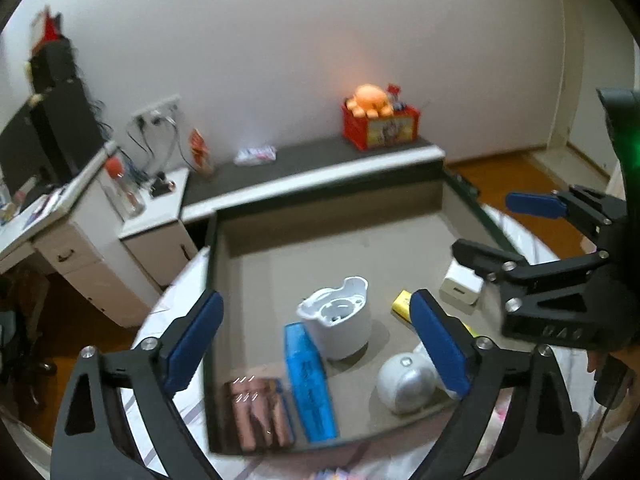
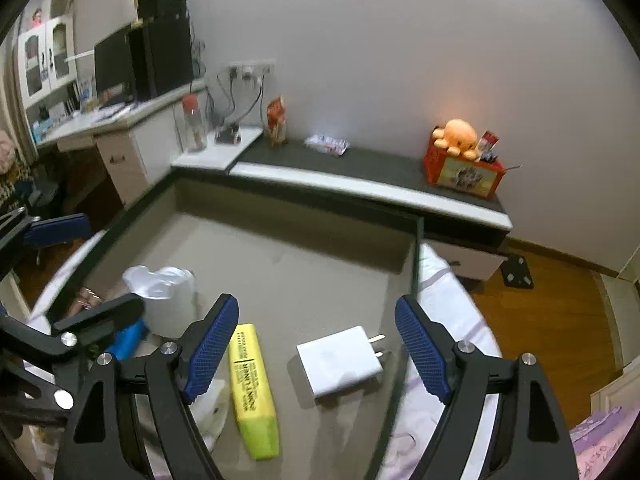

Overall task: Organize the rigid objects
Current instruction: 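Open both grippers to drop the cup and charger into the box, then pull both grippers back from the box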

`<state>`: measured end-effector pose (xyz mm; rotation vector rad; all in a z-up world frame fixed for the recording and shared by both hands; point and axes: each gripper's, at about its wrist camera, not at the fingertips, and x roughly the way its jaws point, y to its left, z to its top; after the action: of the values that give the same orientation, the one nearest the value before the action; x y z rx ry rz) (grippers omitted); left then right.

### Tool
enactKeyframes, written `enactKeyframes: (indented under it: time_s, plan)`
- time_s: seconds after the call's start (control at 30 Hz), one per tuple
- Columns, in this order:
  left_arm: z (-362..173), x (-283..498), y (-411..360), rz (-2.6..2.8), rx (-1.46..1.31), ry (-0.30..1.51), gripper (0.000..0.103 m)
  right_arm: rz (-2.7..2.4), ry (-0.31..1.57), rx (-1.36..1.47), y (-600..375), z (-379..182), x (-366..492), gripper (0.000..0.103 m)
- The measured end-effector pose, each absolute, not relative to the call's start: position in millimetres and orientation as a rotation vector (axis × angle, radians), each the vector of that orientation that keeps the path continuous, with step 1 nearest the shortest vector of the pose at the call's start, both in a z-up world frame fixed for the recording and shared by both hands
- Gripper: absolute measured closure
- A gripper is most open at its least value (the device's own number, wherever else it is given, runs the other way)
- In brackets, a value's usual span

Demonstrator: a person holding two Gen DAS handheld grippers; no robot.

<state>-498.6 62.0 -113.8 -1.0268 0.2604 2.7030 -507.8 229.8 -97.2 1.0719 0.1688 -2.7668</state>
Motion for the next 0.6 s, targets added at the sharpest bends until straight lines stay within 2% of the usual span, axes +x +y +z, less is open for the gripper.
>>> enactKeyframes:
  time_s: [0.07,0.1,0.43,0.6]
  plan:
    - [-97.7,-476.3,50.9,2.724,-0.958,0.205,0.000,-2.789,0.151,1.013,229.5,-80.6,-491.2,0.018]
    - [-89.3,-462.0,44.8,2.737,-0.918,0.175,0.000,-2.801,0.145,0.969,229.3,-71.6,-479.2,0.011]
    - [-50.9,-332.2,2.9,2.990,-0.583,0.149,0.000,-2.959,0.191,0.557,214.1,-14.3,-352.9,0.011]
    - [-47.4,-284.9,-2.8,3.033,-0.539,0.219,0.000,-2.992,0.174,0.388,202.7,-3.7,-301.1,0.011]
